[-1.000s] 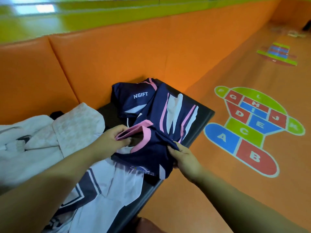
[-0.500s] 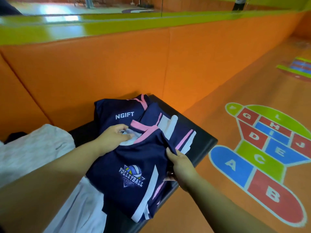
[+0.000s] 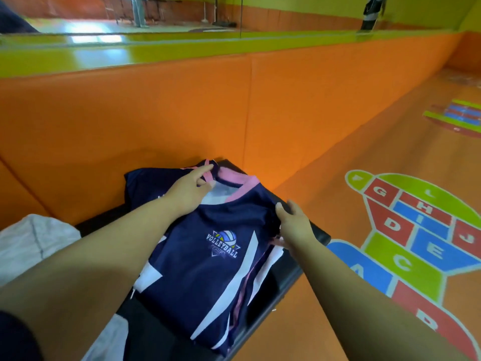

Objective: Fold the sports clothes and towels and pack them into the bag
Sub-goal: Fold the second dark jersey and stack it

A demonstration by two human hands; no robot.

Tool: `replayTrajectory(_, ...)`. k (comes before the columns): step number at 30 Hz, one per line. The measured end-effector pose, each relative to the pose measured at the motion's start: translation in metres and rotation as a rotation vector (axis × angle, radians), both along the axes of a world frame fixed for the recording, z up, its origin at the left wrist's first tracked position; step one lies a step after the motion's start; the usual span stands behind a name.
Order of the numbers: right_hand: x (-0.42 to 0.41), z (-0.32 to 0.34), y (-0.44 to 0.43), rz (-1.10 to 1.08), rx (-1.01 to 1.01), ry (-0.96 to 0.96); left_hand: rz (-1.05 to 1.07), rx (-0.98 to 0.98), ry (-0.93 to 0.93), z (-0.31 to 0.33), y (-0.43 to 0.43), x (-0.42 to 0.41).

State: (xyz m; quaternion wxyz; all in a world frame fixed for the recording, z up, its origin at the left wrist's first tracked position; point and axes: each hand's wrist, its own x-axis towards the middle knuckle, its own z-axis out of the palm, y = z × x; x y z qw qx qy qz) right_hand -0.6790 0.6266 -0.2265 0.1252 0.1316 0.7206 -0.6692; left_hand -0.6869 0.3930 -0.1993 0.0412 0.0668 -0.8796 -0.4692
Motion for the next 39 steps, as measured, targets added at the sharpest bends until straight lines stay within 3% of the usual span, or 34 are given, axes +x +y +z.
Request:
replayTrajectory(4,0.013,-0.003,0.008,0.037,0.403,0.155,0.016,-0.114,-0.089,-0.027,-0.010,0.036)
replayTrajectory(9,0.072,-0.004,-0.008,0.280,0.569,0.350,-0.113,-0.286,-0.091,-0.052,-0.029,0.099)
replayTrajectory(13,0.131,-0.017,-0.020,0.542,0.700,0.537,-0.095,-0.423,-0.160,-0.065,-0.034,0.152)
replayTrajectory(18,0.175,-0.046,-0.036,0.827,0.973,0.646,0.042,-0.383,-0.202,-0.082,-0.047,0.188)
replayTrajectory(23,0.180,-0.051,-0.046,0.834,1.196,0.625,-0.010,-0.406,-0.203,-0.084,-0.057,0.187)
replayTrajectory(26,0.178,-0.056,-0.045,0.840,1.215,0.630,-0.191,-0.547,-0.230,-0.079,-0.060,0.192)
replayTrajectory(29,0.172,-0.052,-0.041,0.819,1.205,0.662,-0.245,-0.650,-0.193,-0.082,-0.062,0.191)
replayTrajectory(34,0.162,-0.027,-0.037,0.812,1.007,0.515,-0.319,-0.893,-0.018,-0.091,-0.062,0.184)
replayTrajectory(39,0.157,-0.006,-0.025,0.692,0.810,0.425,-0.321,-0.918,0.142,-0.082,-0.049,0.181)
